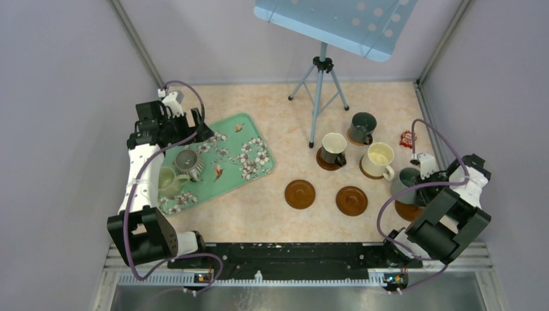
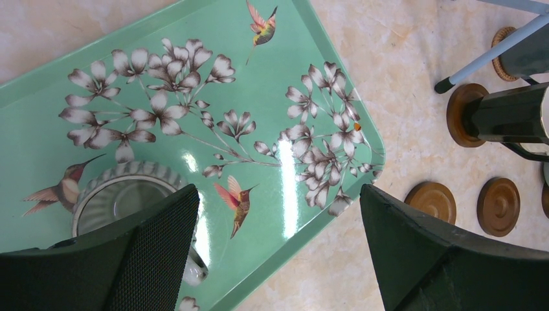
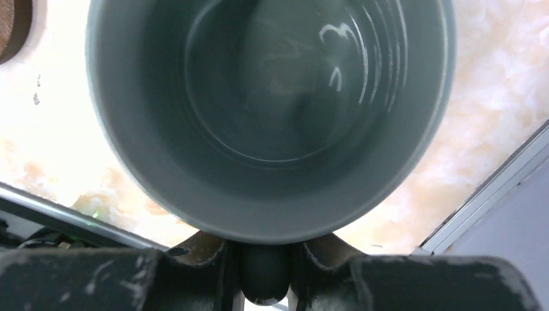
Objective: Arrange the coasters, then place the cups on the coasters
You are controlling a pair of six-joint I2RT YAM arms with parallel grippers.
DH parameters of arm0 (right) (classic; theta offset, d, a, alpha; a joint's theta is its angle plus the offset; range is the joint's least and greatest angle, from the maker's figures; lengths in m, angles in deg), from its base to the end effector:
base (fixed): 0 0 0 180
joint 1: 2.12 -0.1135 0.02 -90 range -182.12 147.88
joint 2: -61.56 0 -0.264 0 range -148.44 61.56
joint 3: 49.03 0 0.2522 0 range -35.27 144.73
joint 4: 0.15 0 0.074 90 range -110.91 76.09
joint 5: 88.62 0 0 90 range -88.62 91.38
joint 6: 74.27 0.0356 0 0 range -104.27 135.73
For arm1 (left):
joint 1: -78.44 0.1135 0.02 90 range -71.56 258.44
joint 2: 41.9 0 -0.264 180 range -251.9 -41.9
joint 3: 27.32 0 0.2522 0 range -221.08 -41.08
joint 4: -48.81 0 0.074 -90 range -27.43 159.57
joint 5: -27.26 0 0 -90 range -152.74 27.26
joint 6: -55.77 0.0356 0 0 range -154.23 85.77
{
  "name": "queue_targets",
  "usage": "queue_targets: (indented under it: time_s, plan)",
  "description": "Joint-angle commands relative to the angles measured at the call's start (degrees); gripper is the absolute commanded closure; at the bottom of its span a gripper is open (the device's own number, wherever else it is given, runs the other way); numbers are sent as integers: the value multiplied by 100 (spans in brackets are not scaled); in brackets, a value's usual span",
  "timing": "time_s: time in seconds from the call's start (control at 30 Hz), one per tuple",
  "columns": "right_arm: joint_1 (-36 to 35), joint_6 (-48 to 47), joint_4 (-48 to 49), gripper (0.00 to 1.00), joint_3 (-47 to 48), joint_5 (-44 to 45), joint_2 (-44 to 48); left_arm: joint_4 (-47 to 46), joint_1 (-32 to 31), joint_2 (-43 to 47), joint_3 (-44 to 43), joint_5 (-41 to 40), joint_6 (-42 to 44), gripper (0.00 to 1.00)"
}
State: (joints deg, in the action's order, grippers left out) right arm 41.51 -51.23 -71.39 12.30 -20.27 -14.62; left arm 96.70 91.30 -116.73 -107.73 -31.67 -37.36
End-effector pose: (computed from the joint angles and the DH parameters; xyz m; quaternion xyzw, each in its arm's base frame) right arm 0.1596 -0.1340 0.1984 -0.2048 0.9601 0.0793 0.1734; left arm 0.2763 0.0442 0.3225 -0.0153 0.8877 -0.2111 0.4089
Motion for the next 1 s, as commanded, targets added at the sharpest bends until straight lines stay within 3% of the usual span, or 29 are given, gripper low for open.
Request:
queue_targets:
  time_s: [0.0, 0.03, 0.2, 0.43, 0.97]
  plan:
    - [-22, -74, 193, 96, -212, 8, 191, -192, -21, 84, -150, 111, -48, 1]
    - [-22, -77, 196, 100, -232, -8, 247, -188, -21, 87, -138, 104, -52, 1]
    - [340, -207, 147, 100, -158, -416, 548, -209, -21, 150, -93, 76, -48, 1]
    - [1201, -1104, -542, 100, 144, -1396, 754, -216, -16, 163, -79, 100, -64, 1]
    - [2677, -2900, -725, 100, -258, -1895, 210, -209, -21, 147, -101, 136, -128, 1]
